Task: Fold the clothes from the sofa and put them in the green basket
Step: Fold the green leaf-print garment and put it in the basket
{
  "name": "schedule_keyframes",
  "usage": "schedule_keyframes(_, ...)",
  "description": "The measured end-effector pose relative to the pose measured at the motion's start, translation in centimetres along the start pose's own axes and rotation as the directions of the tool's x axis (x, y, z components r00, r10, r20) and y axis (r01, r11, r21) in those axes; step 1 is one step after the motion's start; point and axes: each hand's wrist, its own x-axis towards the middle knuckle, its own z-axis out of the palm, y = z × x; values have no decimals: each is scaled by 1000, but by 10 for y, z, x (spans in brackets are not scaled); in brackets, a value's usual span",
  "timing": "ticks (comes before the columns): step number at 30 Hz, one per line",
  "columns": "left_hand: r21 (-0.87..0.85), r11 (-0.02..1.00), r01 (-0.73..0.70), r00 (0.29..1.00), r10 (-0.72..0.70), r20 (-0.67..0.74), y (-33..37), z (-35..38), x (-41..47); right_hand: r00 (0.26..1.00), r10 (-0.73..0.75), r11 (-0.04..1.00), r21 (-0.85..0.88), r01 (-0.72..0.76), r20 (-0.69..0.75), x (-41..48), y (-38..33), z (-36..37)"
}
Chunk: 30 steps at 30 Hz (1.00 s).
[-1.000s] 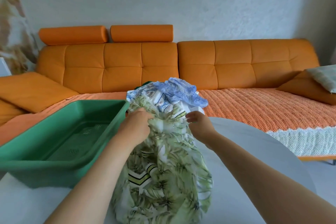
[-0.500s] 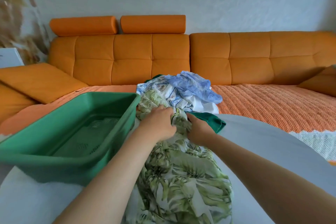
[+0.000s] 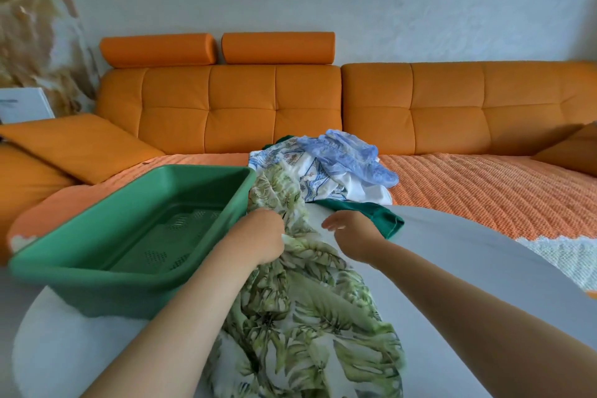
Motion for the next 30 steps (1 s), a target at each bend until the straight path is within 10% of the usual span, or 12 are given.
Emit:
schedule_keyframes(5,-4,991,137,974,-134,182,-6,4,-3,996,-59,990,-125,67,70,9,-1,15)
schedule_keyframes(9,49,996,78,994,-74,-81,-8,25,12,973,-148,971,-161,178,178,10,-10,31)
schedule_keyframes(20,-178,976,-126,985,102,-139,1,40,26,968,-50,955,-272,118,245,-5,-1,30)
schedule_keyframes(26,-259,924,-282,951,234,-202,40,43,23,996,-14,909,-416,-25,-91,-22,21,-32)
schedule_keyframes(30,-263,875,-405,912,367,-182,83,43,24,877,-31,899,-398,-185,-479,-44,43,-80)
